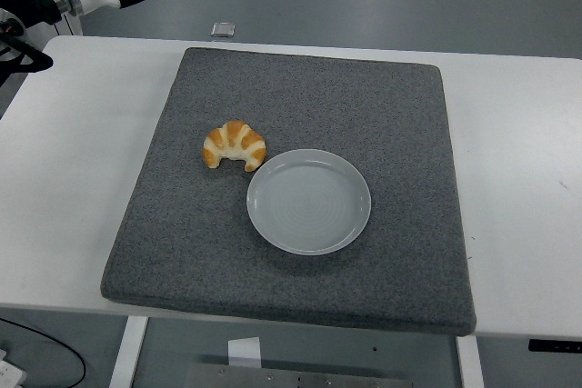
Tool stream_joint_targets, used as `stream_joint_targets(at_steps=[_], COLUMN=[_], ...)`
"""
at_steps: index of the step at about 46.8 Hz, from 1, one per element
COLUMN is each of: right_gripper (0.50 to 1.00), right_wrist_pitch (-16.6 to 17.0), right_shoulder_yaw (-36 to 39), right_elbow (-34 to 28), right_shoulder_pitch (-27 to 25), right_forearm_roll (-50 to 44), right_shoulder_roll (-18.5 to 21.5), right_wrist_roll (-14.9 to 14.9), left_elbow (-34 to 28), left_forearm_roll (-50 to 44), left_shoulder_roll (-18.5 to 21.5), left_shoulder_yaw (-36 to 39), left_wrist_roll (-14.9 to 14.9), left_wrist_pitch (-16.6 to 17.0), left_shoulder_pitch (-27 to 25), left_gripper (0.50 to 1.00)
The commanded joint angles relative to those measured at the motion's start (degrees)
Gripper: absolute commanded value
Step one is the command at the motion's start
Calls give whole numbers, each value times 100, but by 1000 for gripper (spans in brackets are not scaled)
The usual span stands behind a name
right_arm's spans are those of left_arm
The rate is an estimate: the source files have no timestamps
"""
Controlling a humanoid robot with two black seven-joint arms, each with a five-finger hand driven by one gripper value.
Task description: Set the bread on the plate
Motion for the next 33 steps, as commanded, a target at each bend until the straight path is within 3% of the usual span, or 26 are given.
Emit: stream_joint_targets(at_steps=[1, 9, 18, 26, 33], right_gripper=[932, 932, 932, 932, 932], right_wrist_pitch=[0, 0, 0, 0, 0], right_shoulder_yaw=[0, 0, 0, 0, 0], right_elbow=[0, 0, 0, 0, 0], right_shoulder_pitch=[0, 0, 0, 0, 0], right_forearm_roll=[2, 2, 2, 2, 2], right_shoulder_roll=[0, 0, 0, 0, 0], right_wrist_roll=[0, 0, -9, 0, 0], left_elbow=[-211, -422, -545, -782, -1151], left_forearm_roll=[270, 437, 1535, 1782, 2352], left_shoulder_roll=[199, 419, 419, 428, 515], left_shoulder_yaw=[271, 860, 1238, 1528, 1801], left_wrist_roll=[0, -8, -70, -87, -105], left_wrist_pitch=[36, 28, 63, 63, 133], left_shoulder_pitch=[-219, -571, -914, -1081, -1222], left_gripper=[999, 981, 979, 971, 898])
